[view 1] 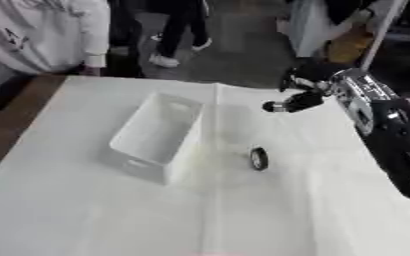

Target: Pick up objects on the table and place them in the box.

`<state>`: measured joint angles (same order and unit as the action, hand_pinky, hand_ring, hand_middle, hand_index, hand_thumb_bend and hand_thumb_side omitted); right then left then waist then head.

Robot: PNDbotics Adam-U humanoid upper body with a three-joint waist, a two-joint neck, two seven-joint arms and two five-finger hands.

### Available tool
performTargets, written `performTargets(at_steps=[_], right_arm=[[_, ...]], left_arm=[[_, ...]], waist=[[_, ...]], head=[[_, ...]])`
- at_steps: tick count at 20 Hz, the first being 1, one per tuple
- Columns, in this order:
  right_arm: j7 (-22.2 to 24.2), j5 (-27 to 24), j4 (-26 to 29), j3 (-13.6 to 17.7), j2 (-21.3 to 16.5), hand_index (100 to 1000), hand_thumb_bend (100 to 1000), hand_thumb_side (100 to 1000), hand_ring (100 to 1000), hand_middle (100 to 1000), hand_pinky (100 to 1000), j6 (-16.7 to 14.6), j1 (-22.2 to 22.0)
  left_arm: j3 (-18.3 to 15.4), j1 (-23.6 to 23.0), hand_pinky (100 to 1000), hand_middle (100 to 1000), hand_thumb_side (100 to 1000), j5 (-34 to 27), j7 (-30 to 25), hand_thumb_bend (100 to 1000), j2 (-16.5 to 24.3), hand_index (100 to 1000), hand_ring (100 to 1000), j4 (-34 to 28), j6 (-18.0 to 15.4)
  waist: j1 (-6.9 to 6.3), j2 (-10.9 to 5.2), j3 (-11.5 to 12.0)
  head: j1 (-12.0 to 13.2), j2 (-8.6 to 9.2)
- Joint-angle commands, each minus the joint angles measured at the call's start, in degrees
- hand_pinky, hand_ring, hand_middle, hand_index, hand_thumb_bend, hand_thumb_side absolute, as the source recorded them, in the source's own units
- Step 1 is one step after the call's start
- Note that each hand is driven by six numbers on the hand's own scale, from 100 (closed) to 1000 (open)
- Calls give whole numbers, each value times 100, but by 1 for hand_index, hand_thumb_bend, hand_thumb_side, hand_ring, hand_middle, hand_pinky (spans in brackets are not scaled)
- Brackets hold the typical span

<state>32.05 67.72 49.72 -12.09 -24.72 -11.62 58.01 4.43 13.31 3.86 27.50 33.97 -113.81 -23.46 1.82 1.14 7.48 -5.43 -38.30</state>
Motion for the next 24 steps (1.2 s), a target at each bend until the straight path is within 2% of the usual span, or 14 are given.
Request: performTargets(at_steps=[1, 4, 8, 10, 20, 24], right_arm=[[346, 131, -181, -9, -18, 771, 552, 1000, 768, 726, 895, -41, 241], [595, 170, -296, 8, 29, 768, 544, 1000, 756, 713, 913, -66, 280], [745, 217, -316, 11, 63, 762, 544, 1000, 754, 711, 920, -81, 301], [784, 258, -332, 11, 85, 763, 544, 1000, 755, 711, 926, -79, 309], [911, 879, -708, 47, 207, 761, 561, 1000, 761, 706, 974, -66, 435], [1027, 1124, -830, 44, 177, 744, 574, 1000, 729, 666, 982, -94, 470]], left_arm=[[-15, 14, 796, 719, 798, -24, -9, 249, 211, 730, 622, -79, 19], [-11, 2, 796, 719, 798, -19, -23, 249, 231, 730, 622, -79, 37], [26, 73, 790, 716, 790, 11, -72, 252, 438, 730, 622, -79, 27], [46, 112, 786, 715, 786, 21, -97, 253, 575, 730, 622, -79, 15], [183, 152, 779, 713, 780, 81, -286, 248, 1189, 731, 622, -79, -81], [188, 92, 778, 712, 778, 100, -321, 247, 1319, 731, 622, -79, -85]], waist=[[-20, -98, -15], [-5, -124, -20], [-7, -133, -10], [-15, -135, -4], [-50, -147, -7], [-53, -163, -11]], head=[[75, -56], [58, -41], [-98, 261], [-130, 327], [-147, 444], [-131, 444]])
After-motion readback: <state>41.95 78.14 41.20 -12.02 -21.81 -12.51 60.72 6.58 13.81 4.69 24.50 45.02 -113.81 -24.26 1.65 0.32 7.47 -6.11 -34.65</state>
